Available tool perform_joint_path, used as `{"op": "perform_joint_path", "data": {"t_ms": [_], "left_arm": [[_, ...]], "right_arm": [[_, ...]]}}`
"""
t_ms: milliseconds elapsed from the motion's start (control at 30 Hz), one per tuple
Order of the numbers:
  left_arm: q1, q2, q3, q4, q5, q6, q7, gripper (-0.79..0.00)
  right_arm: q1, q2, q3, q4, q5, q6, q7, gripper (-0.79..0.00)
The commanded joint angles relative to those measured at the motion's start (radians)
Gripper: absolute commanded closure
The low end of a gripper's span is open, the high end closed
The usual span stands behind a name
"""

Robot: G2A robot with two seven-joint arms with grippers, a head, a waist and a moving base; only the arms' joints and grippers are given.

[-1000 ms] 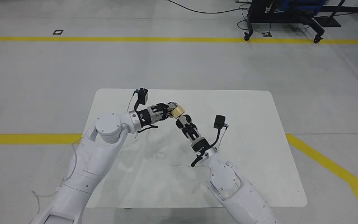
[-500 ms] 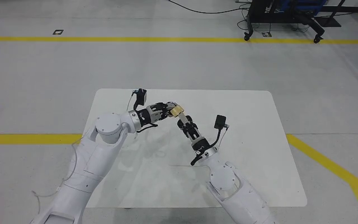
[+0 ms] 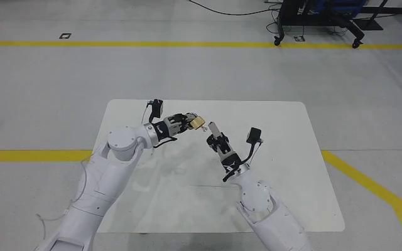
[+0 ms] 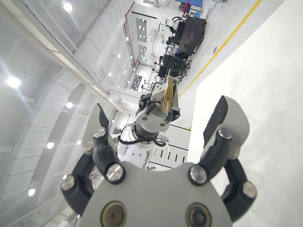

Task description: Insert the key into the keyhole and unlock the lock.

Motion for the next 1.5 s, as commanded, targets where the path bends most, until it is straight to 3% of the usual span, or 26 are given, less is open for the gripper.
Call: {"op": "perform_joint_path", "data": {"t_ms": [0, 267, 300, 367, 600, 700, 1033, 1467], "left_arm": [[0.002, -0.001, -0.003, 0.000, -0.007, 0.001, 0.011, 0.000], [0.008, -0.007, -0.025, 0.010, -0.104, 0.041, 0.038, 0.000], [0.009, -0.008, -0.027, 0.013, -0.123, 0.050, 0.030, 0.000], [0.008, -0.011, -0.031, 0.021, -0.170, 0.071, 0.013, 0.000], [-0.013, -0.018, -0.023, 0.058, -0.277, 0.168, -0.066, 0.000], [-0.016, -0.021, -0.018, 0.070, -0.331, 0.183, -0.112, 0.000], [-0.044, -0.027, -0.008, 0.118, -0.415, 0.237, -0.203, 0.000], [-0.058, -0.027, 0.010, 0.138, -0.411, 0.232, -0.245, 0.000]], "right_arm": [[-0.010, 0.001, 0.016, -0.019, 0.005, -0.008, -0.003, -0.785], [-0.058, 0.011, 0.091, -0.111, -0.002, -0.056, 0.010, -0.785], [-0.063, 0.012, 0.099, -0.126, 0.009, -0.070, 0.024, -0.317], [-0.073, 0.015, 0.115, -0.147, 0.042, -0.098, 0.067, 0.000], [-0.092, 0.028, 0.163, -0.172, 0.220, -0.173, 0.287, 0.000], [-0.088, 0.032, 0.168, -0.156, 0.197, -0.195, 0.333, 0.000], [-0.030, 0.030, 0.127, -0.072, 0.164, -0.217, 0.406, 0.000], [0.030, 0.018, 0.070, 0.004, 0.067, -0.201, 0.335, 0.000]]}}
